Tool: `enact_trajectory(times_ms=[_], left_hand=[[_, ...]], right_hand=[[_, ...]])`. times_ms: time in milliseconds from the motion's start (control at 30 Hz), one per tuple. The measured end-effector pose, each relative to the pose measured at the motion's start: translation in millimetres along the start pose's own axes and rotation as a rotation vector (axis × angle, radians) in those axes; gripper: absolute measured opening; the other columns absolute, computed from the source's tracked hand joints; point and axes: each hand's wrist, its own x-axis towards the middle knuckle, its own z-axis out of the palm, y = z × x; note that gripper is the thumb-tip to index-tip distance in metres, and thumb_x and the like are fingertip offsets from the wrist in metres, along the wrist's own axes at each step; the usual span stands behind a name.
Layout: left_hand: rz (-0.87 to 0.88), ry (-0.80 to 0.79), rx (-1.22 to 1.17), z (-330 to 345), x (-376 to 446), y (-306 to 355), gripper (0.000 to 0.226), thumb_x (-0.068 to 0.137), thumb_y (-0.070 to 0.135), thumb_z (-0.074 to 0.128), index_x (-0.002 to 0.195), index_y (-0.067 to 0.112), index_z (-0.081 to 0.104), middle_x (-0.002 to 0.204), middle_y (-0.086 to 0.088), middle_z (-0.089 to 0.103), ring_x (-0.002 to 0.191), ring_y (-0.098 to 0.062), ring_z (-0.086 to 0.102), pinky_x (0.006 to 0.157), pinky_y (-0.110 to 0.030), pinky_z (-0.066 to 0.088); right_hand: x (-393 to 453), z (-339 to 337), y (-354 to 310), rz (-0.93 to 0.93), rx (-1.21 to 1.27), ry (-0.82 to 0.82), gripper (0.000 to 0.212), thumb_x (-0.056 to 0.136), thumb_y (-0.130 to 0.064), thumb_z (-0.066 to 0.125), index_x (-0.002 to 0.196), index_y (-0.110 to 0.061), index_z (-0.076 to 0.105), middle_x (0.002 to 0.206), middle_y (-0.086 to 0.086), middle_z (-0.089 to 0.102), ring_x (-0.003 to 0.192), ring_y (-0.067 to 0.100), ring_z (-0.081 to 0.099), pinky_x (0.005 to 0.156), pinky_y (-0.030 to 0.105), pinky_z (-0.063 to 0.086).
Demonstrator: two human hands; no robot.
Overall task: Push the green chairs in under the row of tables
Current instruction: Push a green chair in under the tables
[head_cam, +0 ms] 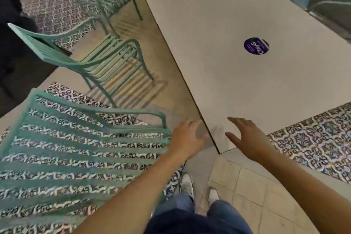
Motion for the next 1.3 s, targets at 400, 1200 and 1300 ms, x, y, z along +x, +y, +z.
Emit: enact_trajectory(times_ms=[400, 1200, 1300], left_hand=[[-0.533, 0.106, -0.103, 88.5, -125.4, -26.0, 0.058, 0.09, 0.051, 0.052, 0.14, 0.023, 0.043, 0.144, -0.002, 0.044, 0.132, -0.022, 0.041, 0.108, -0.038, 0.033], [-1.329, 1.067, -1.121, 45.3, -582.2, -292.4, 0.027, 0.093, 0.044, 0.056, 0.112, 0.025, 0.058, 0.116, 0.0, 0.058, 0.088, -0.014, 0.058, 0.077, -0.033, 0.047], [-1.303, 1.184, -1.226, 16.6, -626.5, -333.0, 0.021, 0.095, 0.037, 0.055, 0.108, 0.021, 0.062, 0.114, -0.003, 0.064, 0.104, -0.021, 0.06, 0.097, -0.045, 0.046]], right_hand=[[-60.3, 81.4, -26.7, -0.348, -0.115, -0.329, 0.056, 0.094, -0.046, 0.044, 0.145, -0.026, 0.031, 0.148, -0.004, 0.037, 0.135, 0.019, 0.033, 0.11, 0.035, 0.03], [-205.9, 299.4, -405.2, -0.352, 0.271, -0.753, 0.023, 0.097, -0.028, 0.049, 0.119, -0.027, 0.057, 0.113, -0.002, 0.06, 0.091, 0.005, 0.055, 0.074, 0.014, 0.043], [-219.1, 308.5, -460.2, -0.287, 0.367, -0.735, 0.014, 0.097, -0.029, 0.05, 0.108, -0.034, 0.057, 0.112, -0.003, 0.063, 0.099, 0.011, 0.059, 0.09, 0.034, 0.049]])
